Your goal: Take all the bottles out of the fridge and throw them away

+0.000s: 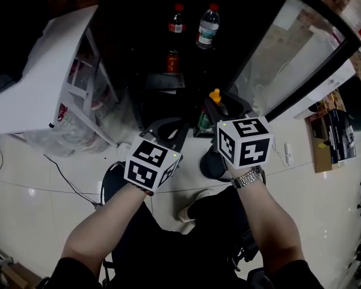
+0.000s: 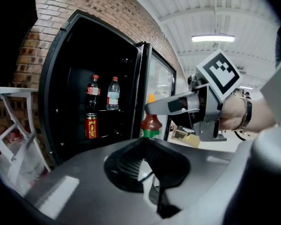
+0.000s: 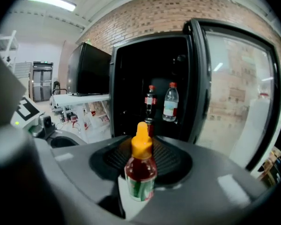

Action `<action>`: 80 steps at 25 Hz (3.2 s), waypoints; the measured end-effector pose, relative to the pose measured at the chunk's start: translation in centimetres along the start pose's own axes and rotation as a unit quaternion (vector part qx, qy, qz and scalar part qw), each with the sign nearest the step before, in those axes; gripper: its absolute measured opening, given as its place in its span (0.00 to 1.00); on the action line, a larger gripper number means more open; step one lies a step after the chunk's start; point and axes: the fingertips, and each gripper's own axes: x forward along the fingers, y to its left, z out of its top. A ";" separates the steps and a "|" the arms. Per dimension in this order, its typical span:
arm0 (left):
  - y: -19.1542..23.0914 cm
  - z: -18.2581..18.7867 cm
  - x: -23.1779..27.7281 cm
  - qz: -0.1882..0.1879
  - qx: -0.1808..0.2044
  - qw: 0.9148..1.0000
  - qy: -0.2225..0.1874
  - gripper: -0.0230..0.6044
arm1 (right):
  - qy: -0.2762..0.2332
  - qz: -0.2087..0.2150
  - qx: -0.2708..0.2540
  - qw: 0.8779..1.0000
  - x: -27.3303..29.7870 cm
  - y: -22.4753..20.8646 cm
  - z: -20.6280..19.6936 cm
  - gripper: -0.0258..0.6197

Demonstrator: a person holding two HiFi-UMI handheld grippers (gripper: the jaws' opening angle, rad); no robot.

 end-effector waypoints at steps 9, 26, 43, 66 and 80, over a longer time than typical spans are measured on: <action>-7.8 -4.5 5.2 -0.044 0.008 0.998 0.045 0.04 | 0.051 -0.025 0.022 0.998 -4.7 -4.4 -10.5 0.25; -13.9 -14.0 13.1 -0.094 0.009 0.985 0.145 0.04 | 0.153 -0.047 0.093 0.983 -4.0 -9.2 -29.0 0.25; -12.3 -19.2 16.4 -0.093 -0.024 0.976 0.196 0.04 | 0.262 -0.068 0.140 0.952 0.1 -10.3 -40.3 0.19; -10.0 -14.6 13.1 -0.059 -0.014 0.986 0.157 0.04 | 0.150 -0.063 0.116 0.980 -0.8 -9.8 -29.0 0.19; -3.5 -5.3 7.0 0.009 -0.004 0.998 0.068 0.04 | 0.033 -0.018 0.044 0.998 1.0 -5.0 -13.5 0.19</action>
